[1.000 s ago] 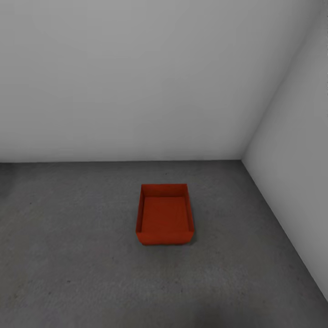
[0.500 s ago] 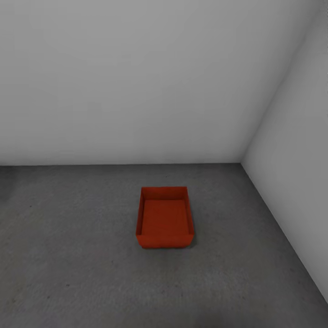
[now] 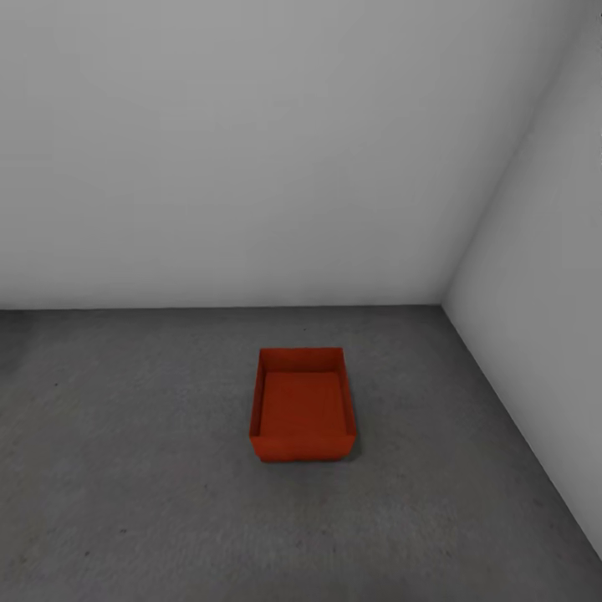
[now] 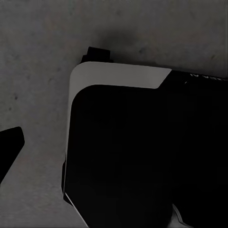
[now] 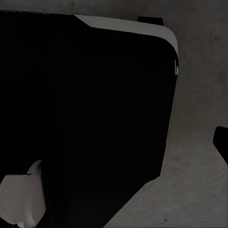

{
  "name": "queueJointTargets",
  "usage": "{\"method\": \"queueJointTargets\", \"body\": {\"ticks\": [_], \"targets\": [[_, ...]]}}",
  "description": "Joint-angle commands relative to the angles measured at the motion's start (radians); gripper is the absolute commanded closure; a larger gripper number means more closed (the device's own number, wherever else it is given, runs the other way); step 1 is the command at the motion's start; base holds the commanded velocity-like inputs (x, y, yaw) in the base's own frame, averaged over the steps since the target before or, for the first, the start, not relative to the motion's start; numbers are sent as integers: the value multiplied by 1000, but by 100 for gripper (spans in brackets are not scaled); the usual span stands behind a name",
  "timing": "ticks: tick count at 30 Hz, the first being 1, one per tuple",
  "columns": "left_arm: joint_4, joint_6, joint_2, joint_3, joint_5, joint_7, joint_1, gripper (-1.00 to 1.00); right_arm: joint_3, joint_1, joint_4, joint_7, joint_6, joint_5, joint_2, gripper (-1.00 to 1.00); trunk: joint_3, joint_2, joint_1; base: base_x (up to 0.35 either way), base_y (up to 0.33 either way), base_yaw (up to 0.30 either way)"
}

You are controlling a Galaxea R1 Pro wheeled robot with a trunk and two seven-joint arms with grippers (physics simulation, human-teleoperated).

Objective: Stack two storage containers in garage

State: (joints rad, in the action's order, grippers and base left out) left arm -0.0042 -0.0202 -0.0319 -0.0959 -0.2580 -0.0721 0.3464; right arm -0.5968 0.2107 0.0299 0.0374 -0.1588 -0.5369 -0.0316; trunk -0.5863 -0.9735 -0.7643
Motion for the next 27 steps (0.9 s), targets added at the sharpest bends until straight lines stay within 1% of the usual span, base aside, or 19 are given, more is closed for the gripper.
{"method": "queueJointTargets", "body": {"ticks": [1, 27], "targets": [[0, -2, 0, -8, -11, -4, 0, -100, -7, 1, 3, 4, -5, -11, -1, -100, 1, -1, 0, 0, 0, 0], [1, -1, 1, -8, -10, -5, -1, -100, -8, 1, 4, 4, -5, -11, -2, -100, 42, -1, 0, 0, 0, 0]]}}
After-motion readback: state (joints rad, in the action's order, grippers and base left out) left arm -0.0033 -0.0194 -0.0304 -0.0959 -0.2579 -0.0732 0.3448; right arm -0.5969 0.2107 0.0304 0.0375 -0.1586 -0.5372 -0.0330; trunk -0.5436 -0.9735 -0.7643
